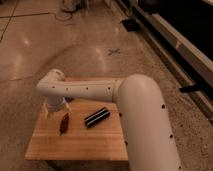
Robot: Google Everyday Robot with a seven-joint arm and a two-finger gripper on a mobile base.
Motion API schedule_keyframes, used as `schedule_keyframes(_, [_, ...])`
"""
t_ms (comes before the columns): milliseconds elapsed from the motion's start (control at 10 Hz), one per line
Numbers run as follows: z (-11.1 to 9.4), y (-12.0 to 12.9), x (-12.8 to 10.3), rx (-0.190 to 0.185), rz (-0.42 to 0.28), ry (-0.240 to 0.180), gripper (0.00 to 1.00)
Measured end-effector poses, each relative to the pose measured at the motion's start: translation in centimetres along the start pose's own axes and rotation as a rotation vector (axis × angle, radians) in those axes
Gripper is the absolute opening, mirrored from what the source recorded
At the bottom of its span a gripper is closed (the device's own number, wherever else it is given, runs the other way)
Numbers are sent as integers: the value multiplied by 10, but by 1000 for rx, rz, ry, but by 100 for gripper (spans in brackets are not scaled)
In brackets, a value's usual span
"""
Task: Place the pepper on the white sponge
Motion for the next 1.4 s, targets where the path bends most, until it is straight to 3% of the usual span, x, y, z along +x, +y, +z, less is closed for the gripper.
schedule_keyframes(300, [21,-6,15,-16,17,52,76])
schedule_keyframes(800, [68,-8,4,-25,11,-8,76])
schedule_keyframes(1000, [79,0,3,-31,39,-26,73])
schedule_keyframes(1400, [88,19,1,-46,136,-87,32])
